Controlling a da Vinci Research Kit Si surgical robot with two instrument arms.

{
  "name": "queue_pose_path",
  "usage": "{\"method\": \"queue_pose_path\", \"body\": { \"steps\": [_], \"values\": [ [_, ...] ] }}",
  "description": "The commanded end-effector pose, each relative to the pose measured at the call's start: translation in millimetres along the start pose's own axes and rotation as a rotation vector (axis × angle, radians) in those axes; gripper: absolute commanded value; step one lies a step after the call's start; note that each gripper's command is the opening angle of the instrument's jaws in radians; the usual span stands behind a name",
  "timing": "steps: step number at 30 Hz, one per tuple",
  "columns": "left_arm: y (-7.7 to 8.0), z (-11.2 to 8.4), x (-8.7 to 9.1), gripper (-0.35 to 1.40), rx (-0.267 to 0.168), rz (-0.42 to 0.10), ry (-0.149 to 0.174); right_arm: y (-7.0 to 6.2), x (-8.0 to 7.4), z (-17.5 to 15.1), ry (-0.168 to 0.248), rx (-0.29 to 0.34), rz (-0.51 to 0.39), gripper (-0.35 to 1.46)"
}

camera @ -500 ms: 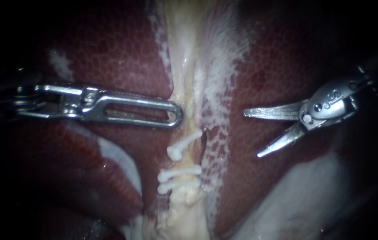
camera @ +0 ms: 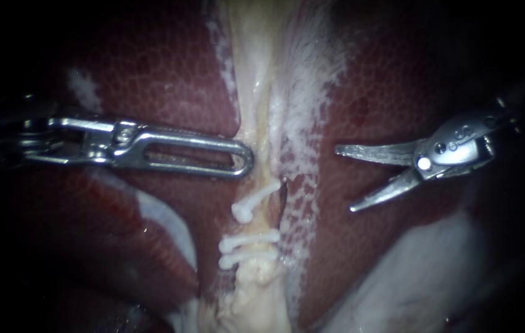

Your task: Go to the cutting position left tube

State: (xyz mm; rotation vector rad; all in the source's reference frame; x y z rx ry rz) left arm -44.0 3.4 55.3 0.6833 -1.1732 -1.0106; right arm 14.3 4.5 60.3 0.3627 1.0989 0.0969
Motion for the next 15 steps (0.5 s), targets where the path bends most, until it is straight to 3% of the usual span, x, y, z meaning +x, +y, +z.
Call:
{"method": "queue_pose_path", "body": {
  "steps": [1, 8, 15],
  "values": [
    [-0.2, -0.2, -0.2, -0.35, 0.002, -0.002, 0.000, -0.1, -0.4, 0.3, -0.010, 0.015, 0.007, 1.41],
    [-1.6, -1.3, -1.2, -0.35, 0.007, -0.009, 0.002, -1.6, -2.8, 3.4, -0.069, 0.110, 0.062, 1.38],
    [-2.7, -2.3, -1.7, -0.35, 0.013, -0.012, 0.008, -2.6, -3.5, 5.9, -0.104, 0.188, 0.103, 1.35]
  ]
}}
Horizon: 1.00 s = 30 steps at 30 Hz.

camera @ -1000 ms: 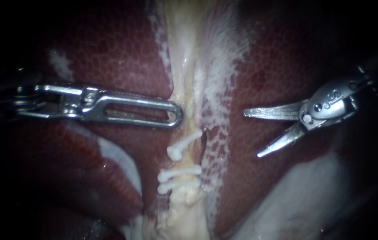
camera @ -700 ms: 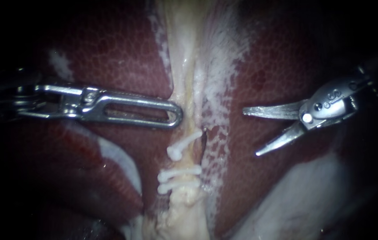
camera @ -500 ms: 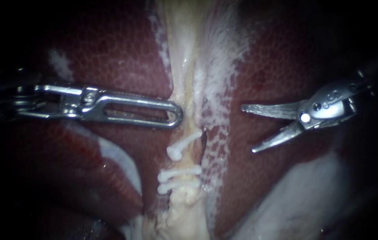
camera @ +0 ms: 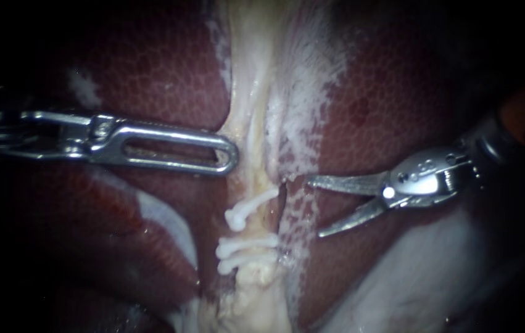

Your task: Go to the cutting position left tube

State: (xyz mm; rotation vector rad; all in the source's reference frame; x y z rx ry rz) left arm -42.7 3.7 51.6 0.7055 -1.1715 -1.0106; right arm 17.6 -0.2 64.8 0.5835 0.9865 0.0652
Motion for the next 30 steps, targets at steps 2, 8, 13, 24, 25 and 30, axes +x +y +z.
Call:
{"method": "queue_pose_path", "body": {
  "steps": [2, 8, 13, 24, 25, 30],
  "values": [
    [-0.3, -0.4, -0.2, -0.35, 0.000, -0.001, -0.002, -0.1, 0.1, 0.3, 0.004, 0.024, 0.015, 1.33],
    [-1.2, -1.4, -0.9, -0.35, 0.001, -0.006, -0.008, -0.3, 0.9, 1.4, 0.007, 0.088, 0.038, 1.21],
    [-1.7, -2.1, -1.2, -0.35, 0.001, -0.014, -0.014, -0.3, 1.9, 2.6, 0.009, 0.130, 0.046, 1.21],
    [-2.2, -2.6, -1.2, -0.35, 0.002, -0.014, -0.017, 0.0, 3.6, 4.9, 0.013, 0.157, 0.060, 1.16],
    [-2.3, -2.6, -1.2, -0.35, 0.002, -0.014, -0.017, 0.0, 3.6, 4.9, 0.013, 0.157, 0.060, 1.14],
    [-2.5, -2.7, -1.1, -0.35, 0.002, -0.014, -0.017, 0.6, 3.7, 5.5, 0.016, 0.154, 0.085, 1.01]
  ]
}}
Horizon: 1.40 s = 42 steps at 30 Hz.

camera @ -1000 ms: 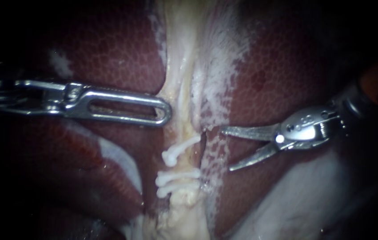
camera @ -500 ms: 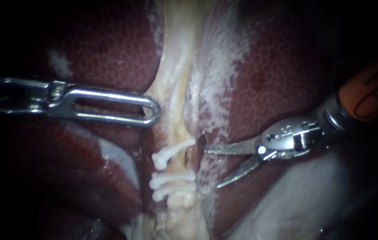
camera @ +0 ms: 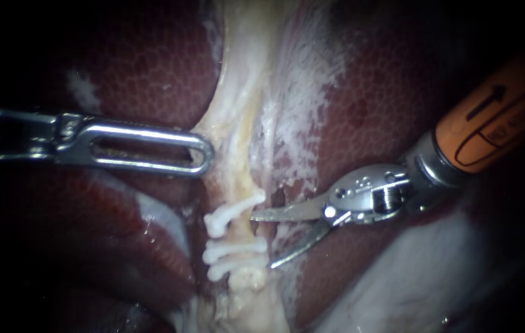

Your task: Go to the cutting position left tube

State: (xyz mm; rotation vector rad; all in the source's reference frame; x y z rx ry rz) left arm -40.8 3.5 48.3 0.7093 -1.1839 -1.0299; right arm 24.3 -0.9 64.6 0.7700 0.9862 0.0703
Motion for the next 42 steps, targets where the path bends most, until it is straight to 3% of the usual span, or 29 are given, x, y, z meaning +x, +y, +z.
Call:
{"method": "queue_pose_path", "body": {
  "steps": [1, 19, 25, 42],
  "values": [
    [0.0, 0.0, 0.0, -0.35, 0.000, 0.001, 0.000, 0.1, 0.0, 0.1, 0.004, -0.003, 0.004, 0.99],
    [0.0, -0.1, 0.0, -0.35, 0.000, 0.001, 0.000, 0.8, 1.2, 1.6, 0.068, 0.003, 0.057, 0.89],
    [0.0, -0.1, 0.0, -0.35, 0.000, 0.001, 0.000, 0.8, 1.7, 1.8, 0.089, 0.018, 0.070, 0.78],
    [0.3, 0.0, 0.0, -0.35, -0.002, 0.001, 0.000, 0.8, 2.4, 2.6, 0.118, 0.035, 0.129, 0.61]
  ]
}}
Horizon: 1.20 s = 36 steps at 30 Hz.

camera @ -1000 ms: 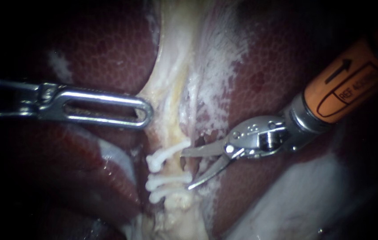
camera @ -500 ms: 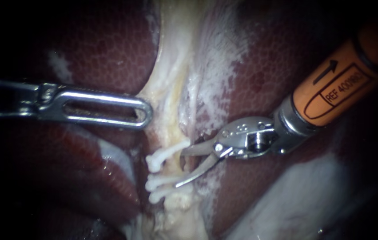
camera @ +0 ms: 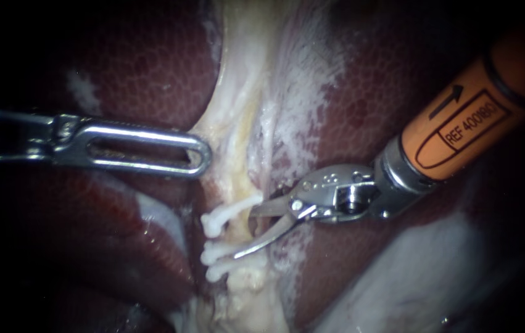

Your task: Go to the cutting position left tube

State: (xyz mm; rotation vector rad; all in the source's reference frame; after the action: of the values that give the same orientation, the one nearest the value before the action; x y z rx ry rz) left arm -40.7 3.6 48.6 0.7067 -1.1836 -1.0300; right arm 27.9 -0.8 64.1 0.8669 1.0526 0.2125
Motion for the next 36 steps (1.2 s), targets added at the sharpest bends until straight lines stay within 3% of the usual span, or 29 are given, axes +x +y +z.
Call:
{"method": "queue_pose_path", "body": {
  "steps": [1, 17, 36],
  "values": [
    [0.0, 0.0, 0.0, -0.35, 0.000, 0.000, 0.000, 0.0, 0.0, 0.1, 0.002, 0.002, 0.001, 0.61],
    [0.2, 0.1, 0.0, -0.35, -0.002, 0.000, -0.001, 0.2, 0.1, 0.6, 0.016, 0.035, 0.042, 0.19],
    [0.2, 0.1, 0.0, -0.35, -0.002, 0.000, -0.001, 0.1, 0.1, 0.6, 0.020, 0.043, 0.044, 0.19]
  ]
}}
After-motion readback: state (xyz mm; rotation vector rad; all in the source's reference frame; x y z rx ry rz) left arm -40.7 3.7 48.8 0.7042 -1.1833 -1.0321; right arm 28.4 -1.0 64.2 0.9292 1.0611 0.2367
